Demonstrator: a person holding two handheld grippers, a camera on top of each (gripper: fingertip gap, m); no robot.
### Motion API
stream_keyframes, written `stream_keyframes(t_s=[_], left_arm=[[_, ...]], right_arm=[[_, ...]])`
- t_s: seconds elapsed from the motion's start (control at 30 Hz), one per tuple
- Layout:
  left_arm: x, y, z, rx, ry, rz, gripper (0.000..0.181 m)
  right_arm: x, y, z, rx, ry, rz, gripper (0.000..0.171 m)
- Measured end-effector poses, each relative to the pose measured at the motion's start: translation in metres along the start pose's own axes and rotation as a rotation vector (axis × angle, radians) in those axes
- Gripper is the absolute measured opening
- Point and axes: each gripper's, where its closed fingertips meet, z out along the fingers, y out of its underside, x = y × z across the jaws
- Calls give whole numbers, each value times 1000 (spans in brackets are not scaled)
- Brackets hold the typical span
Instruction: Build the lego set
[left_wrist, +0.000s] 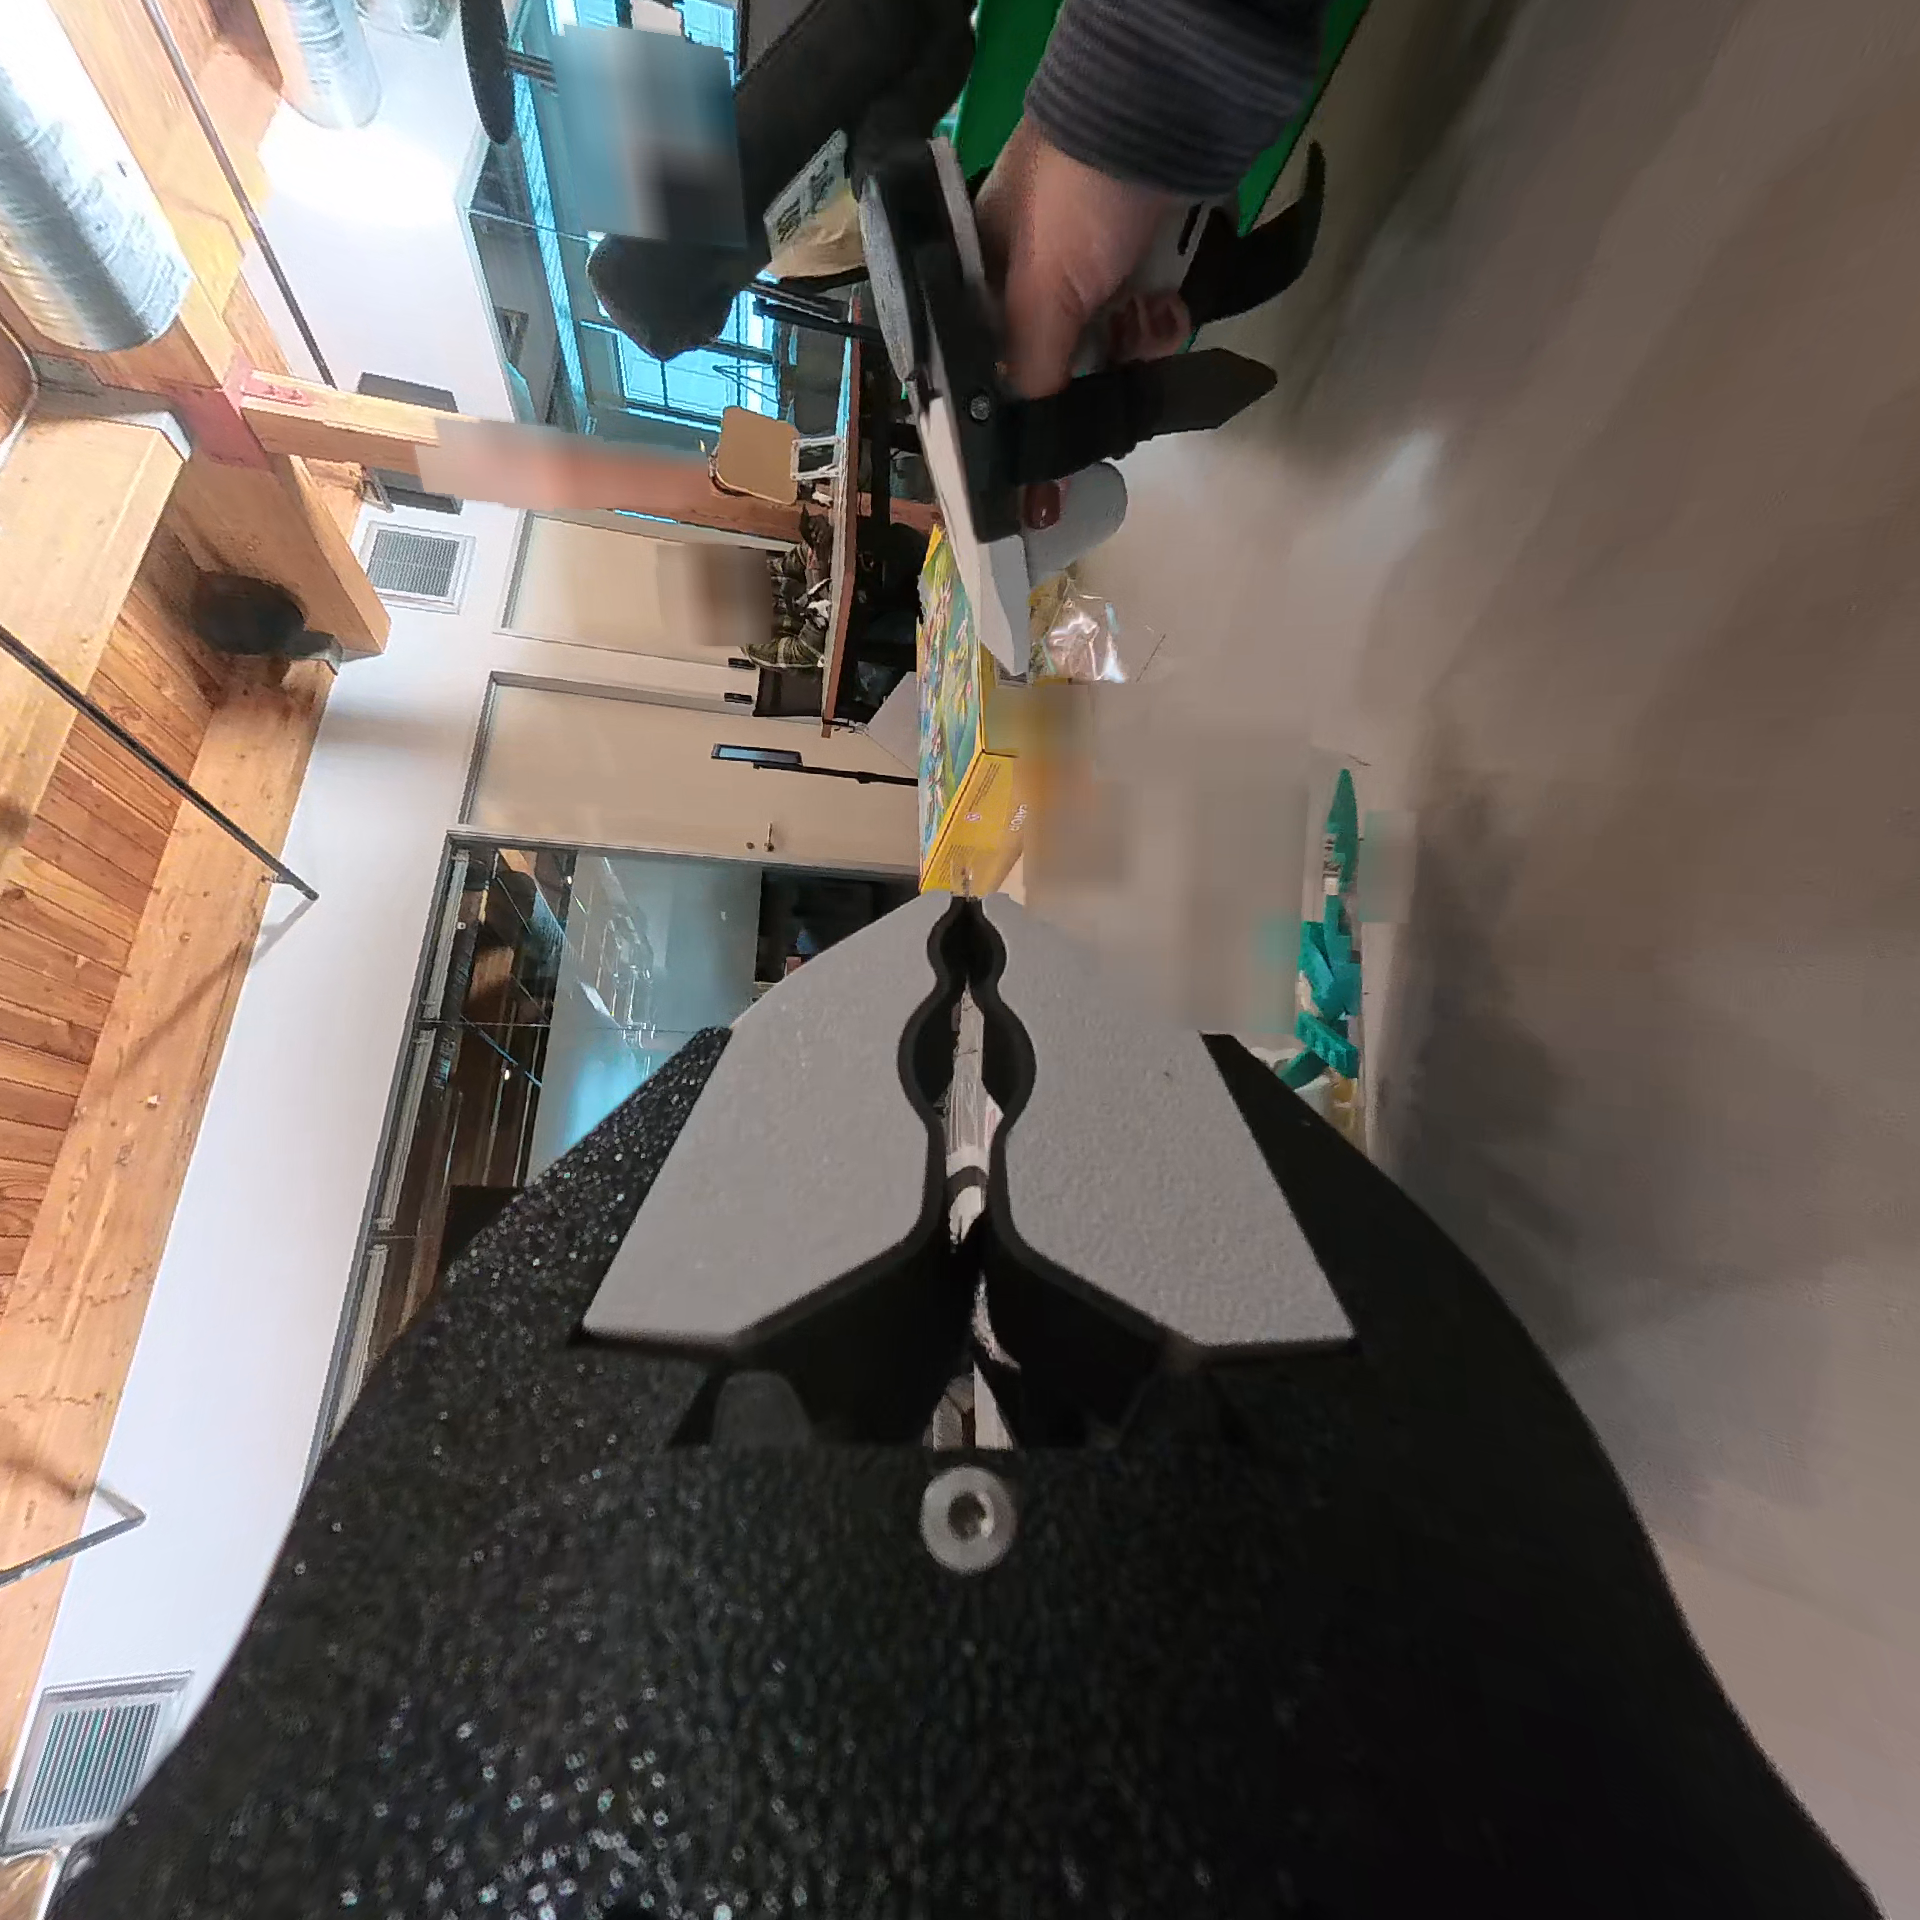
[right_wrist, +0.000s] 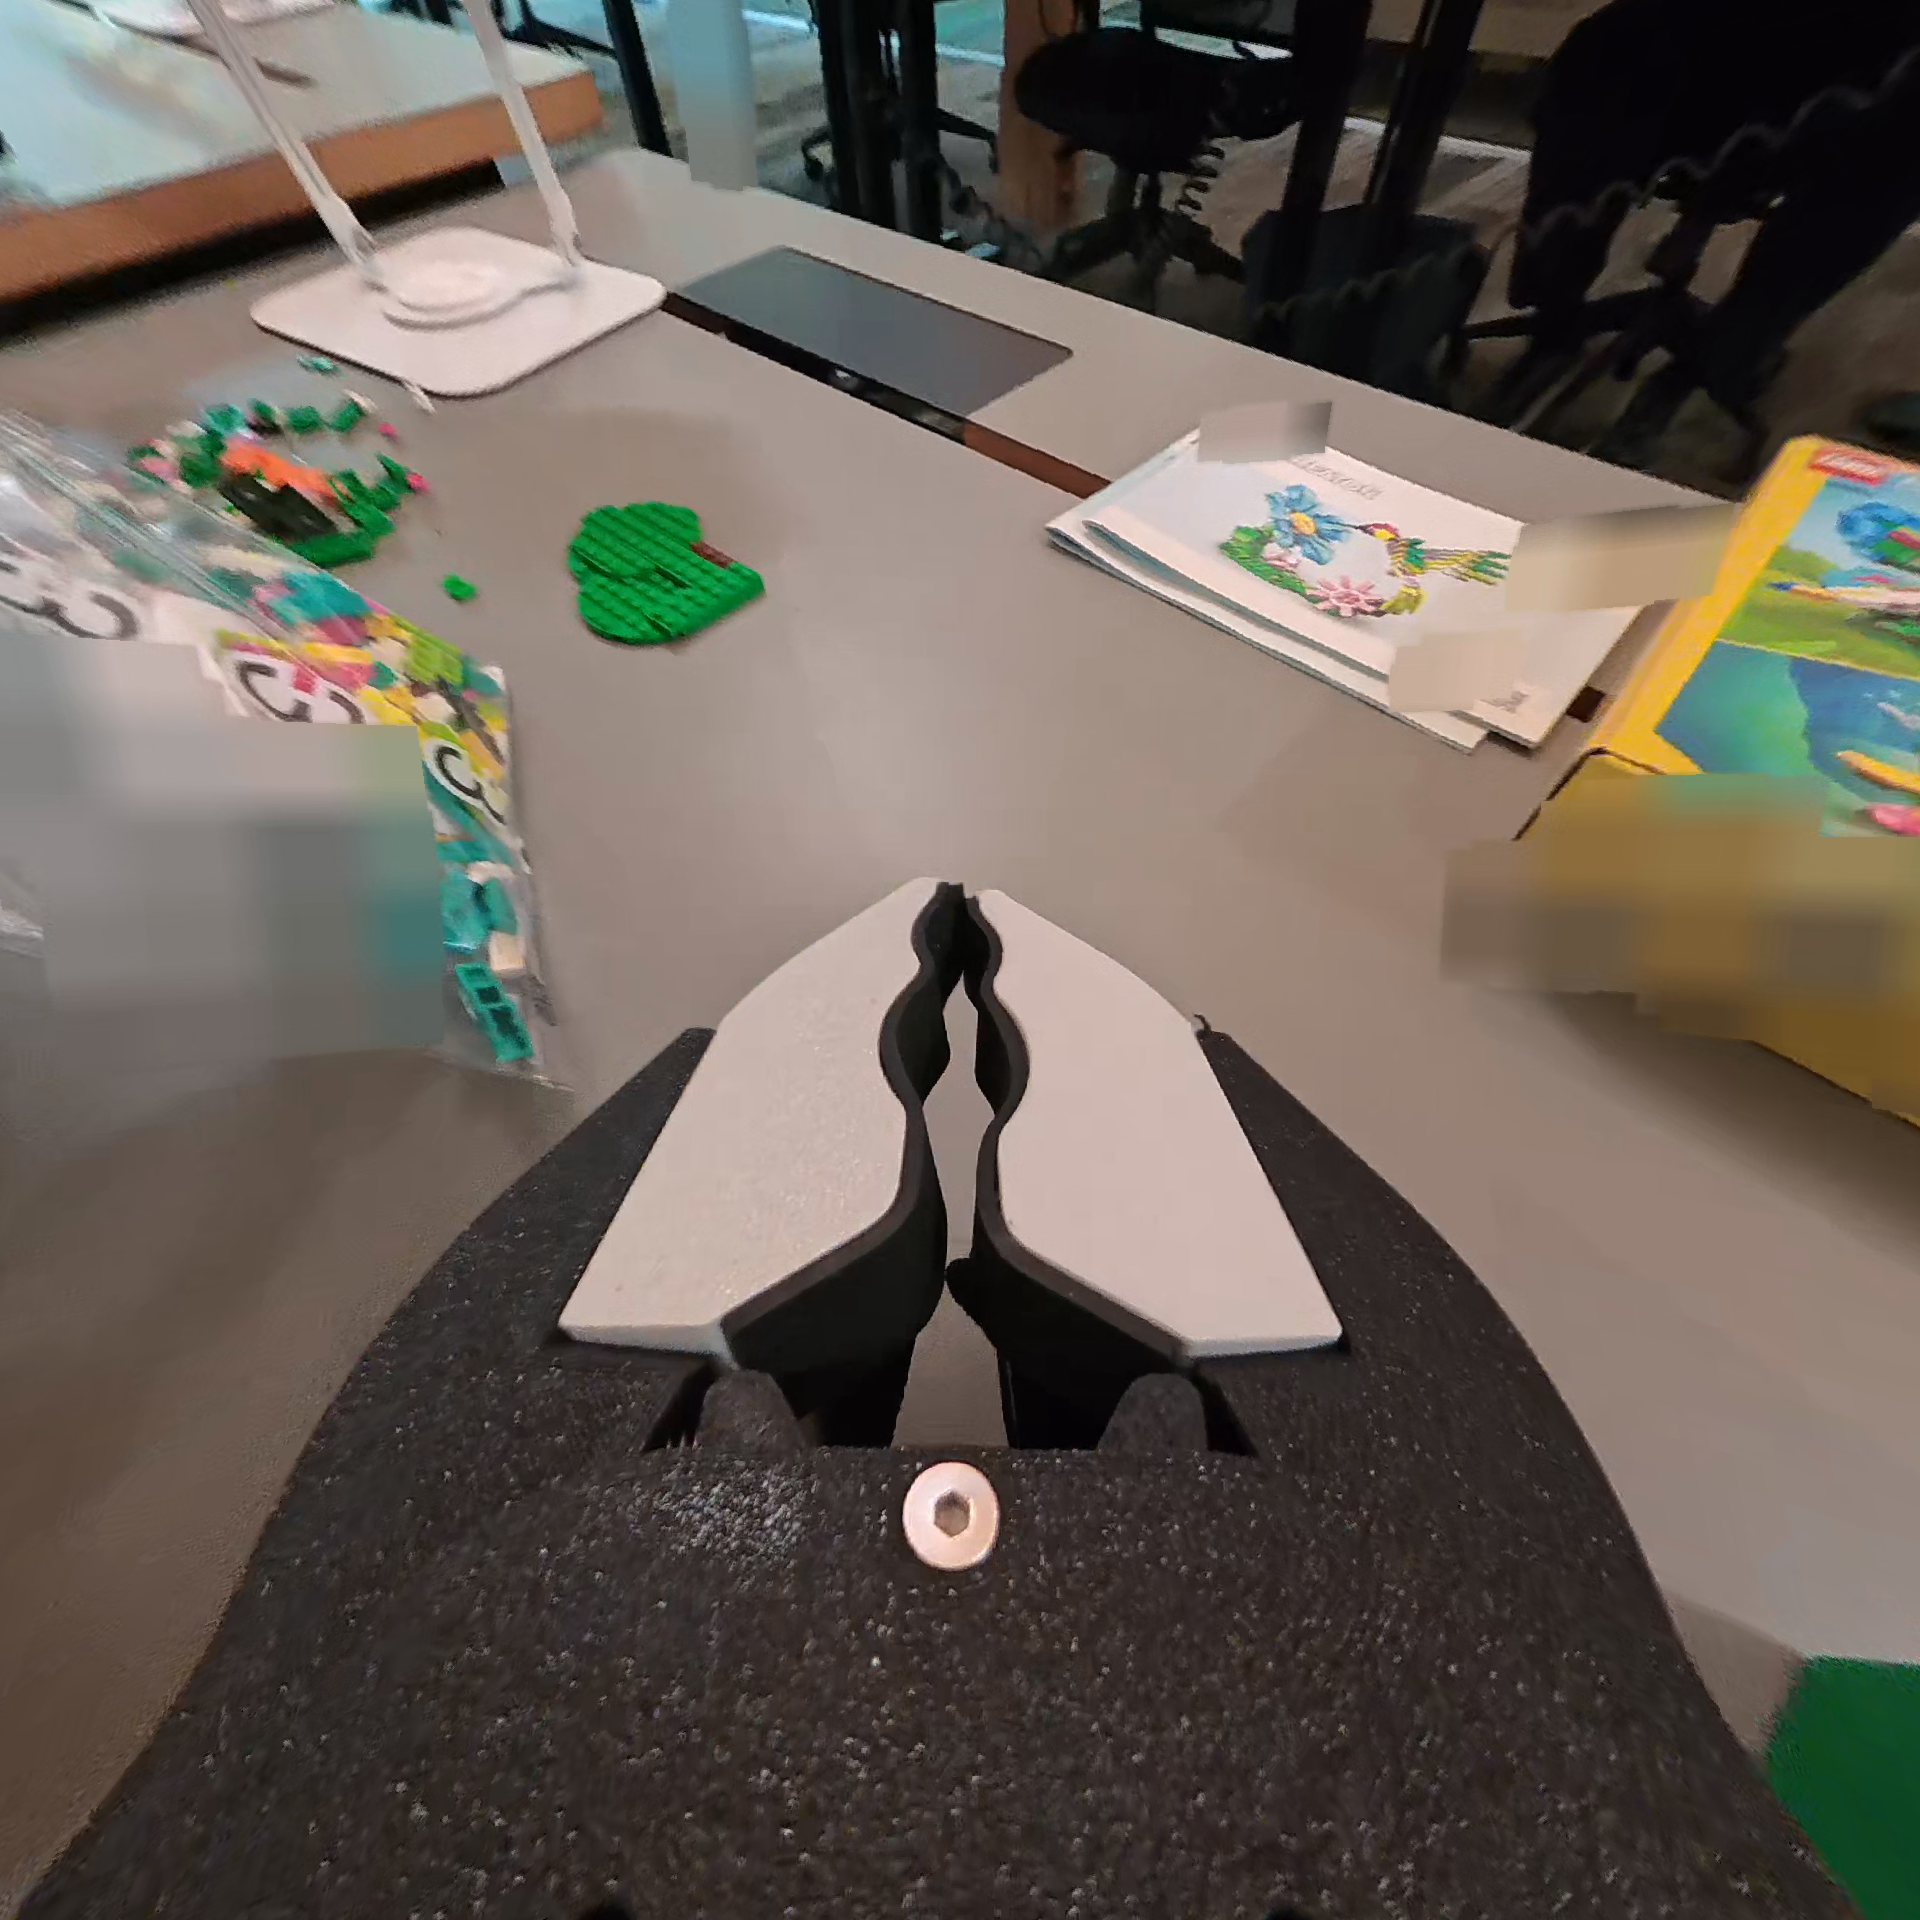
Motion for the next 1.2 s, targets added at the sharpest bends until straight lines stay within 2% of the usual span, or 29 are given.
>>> stream_keyframes(t_s=[0.33,0.43,0.47,0.5,0.6,0.63,0.73,0.87,0.97,1.07,1.13,1.2], left_arm=[[-11,4,11,-25,-15,-13,0],[-18,9,14,-34,-29,-28,0],[-22,12,14,-35,-33,-45,0],[-25,15,15,-34,-35,-70,0],[-39,26,16,-37,-39,-161,0],[-44,30,16,-42,-40,-189,0],[-59,43,14,-47,-58,-248,0],[-74,55,9,-45,-75,-320,0],[-82,59,4,-14,-89,-405,0],[-91,60,1,9,-101,-455,0],[-100,59,0,29,-103,-479,0],[-114,58,-4,49,-116,-491,0]], right_arm=[[27,14,-17,-205,284,-255,0],[22,23,-19,-237,252,-253,0],[17,25,-19,-243,209,-220,0],[10,27,-19,-252,157,-174,7],[-7,26,-22,-262,32,-56,42],[-12,24,-25,-254,0,-54,46],[-30,9,-32,-186,-97,-53,49],[-74,-9,-36,-107,-411,133,47],[-106,-18,-33,-61,-694,390,48],[-118,-37,-24,35,-963,813,44],[-117,-38,-11,69,-1036,1011,45],[-118,-35,1,82,-1073,1119,55]])
